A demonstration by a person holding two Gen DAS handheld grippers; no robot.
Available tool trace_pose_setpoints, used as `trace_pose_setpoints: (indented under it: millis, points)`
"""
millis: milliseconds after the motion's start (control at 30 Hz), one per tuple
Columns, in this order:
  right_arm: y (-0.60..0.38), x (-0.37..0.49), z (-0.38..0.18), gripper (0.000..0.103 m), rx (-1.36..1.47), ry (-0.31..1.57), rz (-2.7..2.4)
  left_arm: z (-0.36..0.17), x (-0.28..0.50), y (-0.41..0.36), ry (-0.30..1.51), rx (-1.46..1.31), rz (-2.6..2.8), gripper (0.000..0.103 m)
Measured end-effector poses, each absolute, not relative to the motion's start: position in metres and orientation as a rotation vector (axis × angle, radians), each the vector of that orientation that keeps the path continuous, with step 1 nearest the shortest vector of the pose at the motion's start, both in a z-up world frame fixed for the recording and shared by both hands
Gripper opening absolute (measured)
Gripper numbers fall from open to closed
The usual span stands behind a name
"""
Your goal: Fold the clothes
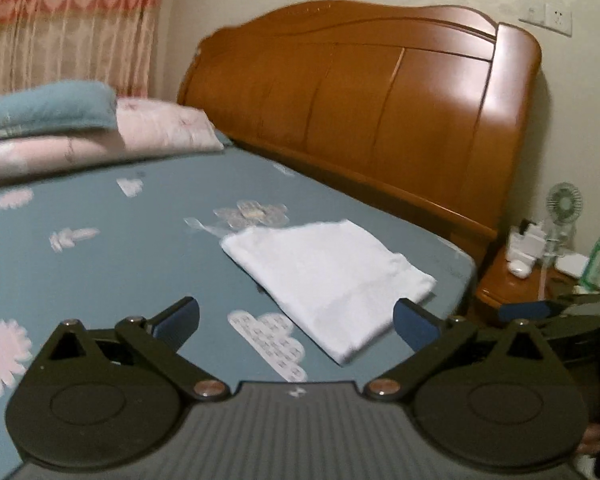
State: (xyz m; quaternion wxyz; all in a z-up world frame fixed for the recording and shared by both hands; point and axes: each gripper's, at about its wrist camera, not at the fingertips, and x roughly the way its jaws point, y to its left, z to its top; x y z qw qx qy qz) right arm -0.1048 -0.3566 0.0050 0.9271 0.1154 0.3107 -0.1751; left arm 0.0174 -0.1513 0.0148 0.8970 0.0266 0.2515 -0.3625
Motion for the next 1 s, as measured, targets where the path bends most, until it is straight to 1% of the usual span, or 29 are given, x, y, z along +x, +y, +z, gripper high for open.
trace_pose_setpoints:
  millis: [200,333,433,1000]
  points:
    - [-0.349,-0.116,0.006,0.103,0.243,0.639,-0.36,0.014,0.013,-0.162,0.6,0.12,-0.728,0.102]
    - [-0.344,-0.123,0.005,0.103,0.252,0.632,-0.363,0.01,0.013,-0.17,0.669,0.115,-0.749,0.102]
    - [-0.341,-0.126,0.002,0.103,0.245,0.643,-0.366,0.009,0.008,-0.174,0.687,0.088,-0.763,0.102]
    - [-0.336,-0.134,-0.008,0.103,0.227,0.668,-0.384,0.006,-0.007,-0.187,0.75,0.152,-0.765,0.102]
